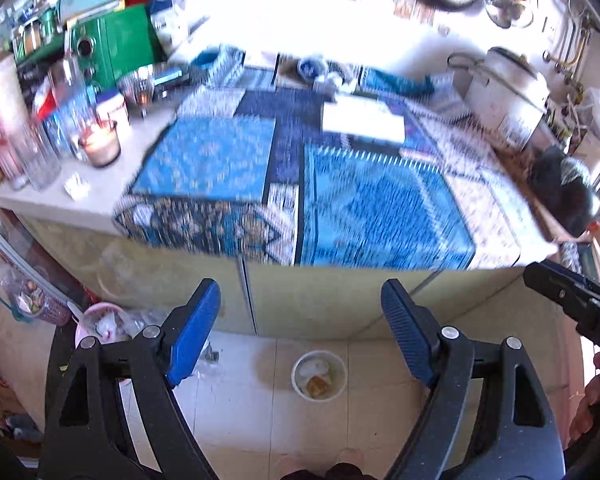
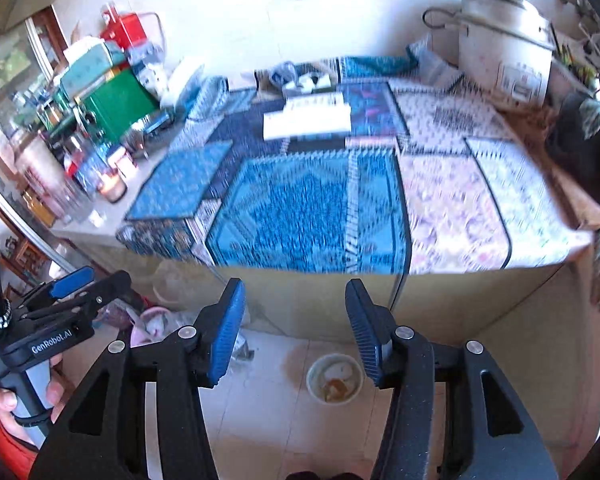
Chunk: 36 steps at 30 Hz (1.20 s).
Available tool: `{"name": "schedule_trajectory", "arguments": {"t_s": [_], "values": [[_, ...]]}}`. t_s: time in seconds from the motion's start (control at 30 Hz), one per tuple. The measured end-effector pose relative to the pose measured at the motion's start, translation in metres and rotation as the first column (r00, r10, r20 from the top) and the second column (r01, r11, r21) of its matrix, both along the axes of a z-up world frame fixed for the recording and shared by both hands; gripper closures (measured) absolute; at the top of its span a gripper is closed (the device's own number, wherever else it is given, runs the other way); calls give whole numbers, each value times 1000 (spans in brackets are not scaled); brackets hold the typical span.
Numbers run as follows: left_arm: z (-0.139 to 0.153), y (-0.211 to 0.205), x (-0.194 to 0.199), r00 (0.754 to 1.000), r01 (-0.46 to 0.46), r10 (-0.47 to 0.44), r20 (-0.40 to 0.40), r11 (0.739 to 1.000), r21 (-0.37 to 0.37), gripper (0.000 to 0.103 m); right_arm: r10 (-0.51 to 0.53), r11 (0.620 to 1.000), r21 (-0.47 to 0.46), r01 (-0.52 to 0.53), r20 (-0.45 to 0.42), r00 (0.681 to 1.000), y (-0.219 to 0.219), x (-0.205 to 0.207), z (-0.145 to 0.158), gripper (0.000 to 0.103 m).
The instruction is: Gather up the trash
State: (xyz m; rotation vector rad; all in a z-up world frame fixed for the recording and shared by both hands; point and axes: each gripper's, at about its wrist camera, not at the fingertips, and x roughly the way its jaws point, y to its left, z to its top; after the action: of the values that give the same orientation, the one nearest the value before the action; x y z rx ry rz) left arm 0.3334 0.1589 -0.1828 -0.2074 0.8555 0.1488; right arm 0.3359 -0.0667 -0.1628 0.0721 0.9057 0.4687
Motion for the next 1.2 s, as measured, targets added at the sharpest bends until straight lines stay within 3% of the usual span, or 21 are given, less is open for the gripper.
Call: {"name": "schedule_trajectory", "arguments": {"t_s": [0.27, 0.53, 0.7, 0.83, 1.03, 1.2], "values": [[69, 5, 37, 996, 11, -13, 91, 1000, 25, 21, -29, 1000, 6, 28, 79, 996, -4, 28, 53, 54], [92, -6, 112, 995, -21, 17, 102, 999, 37, 17, 53, 998, 18, -55, 89, 995, -15, 93, 72, 54], [80, -10, 164, 997, -77, 75, 32, 996, 48, 17, 138, 990, -2, -138, 57, 989, -21, 146, 69, 54], [65, -8, 197, 996, -89, 89, -4, 996, 3, 17, 149, 988, -34, -148, 27, 988, -23, 183, 58, 54], [31, 7, 257, 996, -38, 36, -79, 999, -27, 17, 143, 990, -5, -143, -49, 989, -15, 229, 38, 54], [-10, 25, 318, 985, 76, -88, -151, 993, -86, 17, 83, 996, -30, -85, -83, 993, -1, 255, 23, 54]]}}
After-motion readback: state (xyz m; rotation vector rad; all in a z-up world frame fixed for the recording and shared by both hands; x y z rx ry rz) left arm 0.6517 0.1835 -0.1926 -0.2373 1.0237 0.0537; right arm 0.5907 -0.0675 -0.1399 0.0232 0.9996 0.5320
